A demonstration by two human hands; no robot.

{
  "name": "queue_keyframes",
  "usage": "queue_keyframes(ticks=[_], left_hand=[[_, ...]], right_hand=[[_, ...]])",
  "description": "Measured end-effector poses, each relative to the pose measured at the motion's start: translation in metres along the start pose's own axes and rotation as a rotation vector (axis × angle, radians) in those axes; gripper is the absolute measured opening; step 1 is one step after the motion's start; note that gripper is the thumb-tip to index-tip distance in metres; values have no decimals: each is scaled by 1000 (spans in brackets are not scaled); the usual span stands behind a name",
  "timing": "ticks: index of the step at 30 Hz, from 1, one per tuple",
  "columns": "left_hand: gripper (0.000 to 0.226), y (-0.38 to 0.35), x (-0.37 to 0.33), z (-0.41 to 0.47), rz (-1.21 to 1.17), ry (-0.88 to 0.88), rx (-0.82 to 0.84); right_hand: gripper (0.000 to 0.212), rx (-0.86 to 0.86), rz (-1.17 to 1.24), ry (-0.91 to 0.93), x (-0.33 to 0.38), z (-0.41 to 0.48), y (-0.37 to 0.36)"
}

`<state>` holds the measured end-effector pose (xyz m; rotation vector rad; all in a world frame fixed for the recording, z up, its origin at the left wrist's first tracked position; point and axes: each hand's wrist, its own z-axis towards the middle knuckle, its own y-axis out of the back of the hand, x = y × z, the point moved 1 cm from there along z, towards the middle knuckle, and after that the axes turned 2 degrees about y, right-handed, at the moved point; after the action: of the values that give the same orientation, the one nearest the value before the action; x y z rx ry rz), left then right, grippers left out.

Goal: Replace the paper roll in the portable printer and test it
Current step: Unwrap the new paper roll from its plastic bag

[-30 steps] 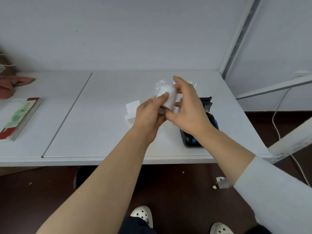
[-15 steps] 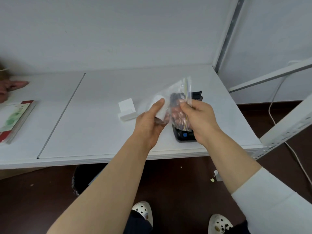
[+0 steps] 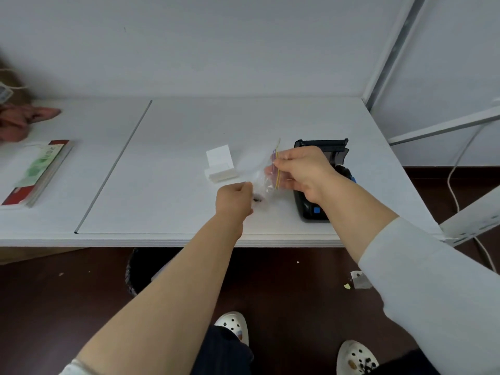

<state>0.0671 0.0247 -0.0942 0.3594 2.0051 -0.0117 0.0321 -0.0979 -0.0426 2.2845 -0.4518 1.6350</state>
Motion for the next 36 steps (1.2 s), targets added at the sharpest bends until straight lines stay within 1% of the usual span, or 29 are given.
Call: queue_keyframes(ticks=[2,4,5,7,9,12,15,18,21,23,25,28,31,33,36], left_hand=[[23,2,-3,0,57,-74,-40],[18,4,-9,-2,20,-143,-73],[24,4,-13,-3,-20,-165,-79],[29,4,-21,-5,-90,-207,-61],[27,3,-27,-4,-111,-233,-44],[16,0,-33,-9,-102,-213,-27],[29,-2,-34,-9,-138,-168,-20],[26,-2,-39,-10,-141,-120,7],[16,-4,-42,-8,-97,-113,-3],[13,-5,-43,-6,-105,-108,-4],[15,-6,-44,-5,-124,-99,4],[18,-7,-45,-5,-178,-61,17],[19,-4,-46,-4,-241,-31,16],[21,-2,-46,-2,-262,-27,7],[21,3,-46,2,-213,-40,-54]], right_hand=[[23,37,-23,-23,0,2,-1],[21,62,-25,-28,-1,2,0],[19,62,-33,-14,-2,2,0],[11,31,-46,22,-4,3,1],[3,-14,-78,45,-5,3,2],[9,-67,-170,68,-5,4,1],[13,-70,-203,65,-3,3,-2],[16,-51,-221,44,-1,2,-5],[17,-25,-263,39,0,2,-6],[16,-10,-255,32,0,2,-5],[13,-5,-230,18,0,3,-2],[14,0,-158,2,-4,5,1],[14,-33,-91,9,-7,9,4],[12,-85,-104,51,-6,10,8],[13,-166,-328,198,-3,13,15]])
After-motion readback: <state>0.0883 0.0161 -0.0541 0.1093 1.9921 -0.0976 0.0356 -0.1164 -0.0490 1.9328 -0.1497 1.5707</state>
